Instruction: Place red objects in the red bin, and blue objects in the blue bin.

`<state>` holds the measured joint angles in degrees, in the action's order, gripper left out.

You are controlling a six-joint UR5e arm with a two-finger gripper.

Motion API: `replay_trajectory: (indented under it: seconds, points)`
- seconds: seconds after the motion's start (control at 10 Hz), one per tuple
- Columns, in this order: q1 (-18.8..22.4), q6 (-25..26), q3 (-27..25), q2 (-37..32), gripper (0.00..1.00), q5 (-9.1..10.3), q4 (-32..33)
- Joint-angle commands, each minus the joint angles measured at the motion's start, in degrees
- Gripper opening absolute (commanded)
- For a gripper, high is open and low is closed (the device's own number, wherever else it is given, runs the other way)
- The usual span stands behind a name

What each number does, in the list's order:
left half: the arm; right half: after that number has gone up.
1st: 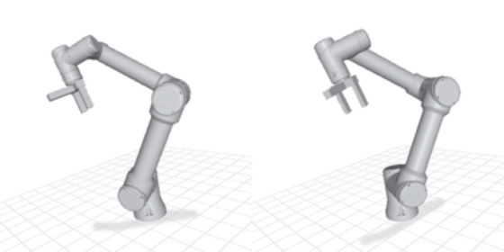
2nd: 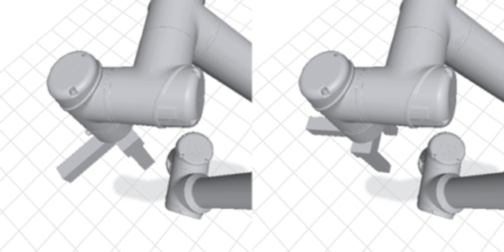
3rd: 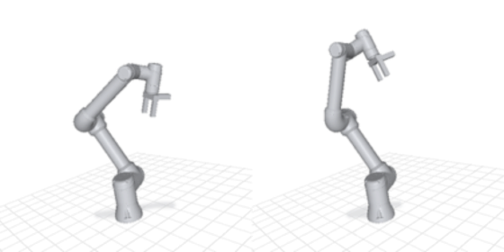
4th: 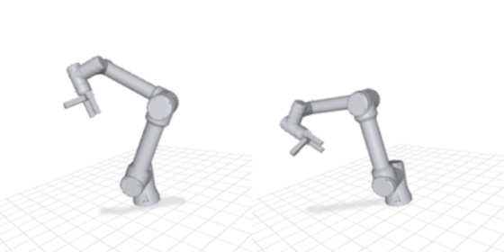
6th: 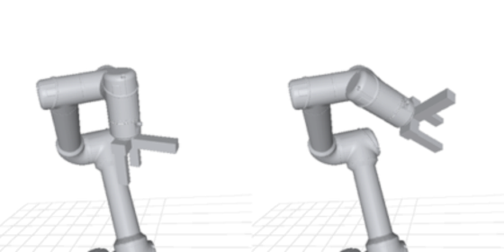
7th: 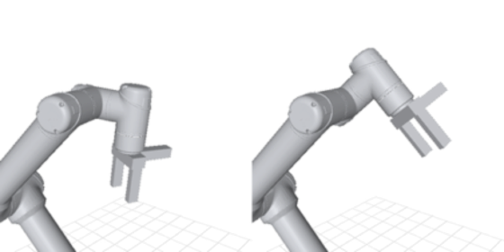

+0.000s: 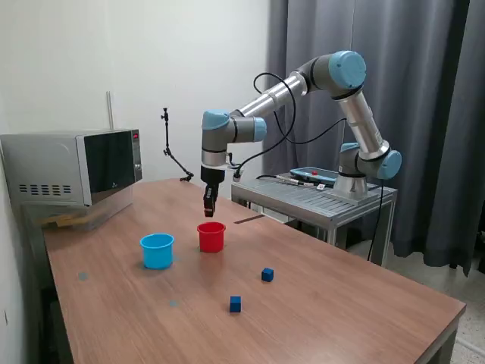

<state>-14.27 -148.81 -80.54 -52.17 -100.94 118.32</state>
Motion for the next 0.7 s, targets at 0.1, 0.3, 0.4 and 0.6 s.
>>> replay_trajectory:
  seconds: [0.1, 0.3, 0.4, 0.6]
  points:
    - [0.56, 0.1, 0.04, 0.05, 0.0, -0.05, -0.11]
    - [0.65, 0.1, 0.21, 0.05, 0.0, -0.05, -0.11]
    - [0.65, 0.19, 0.12, 0.05, 0.0, -0.14, -0.11]
    - [0.91, 0.36, 0.03, 0.05, 0.0, -0.05, -0.19]
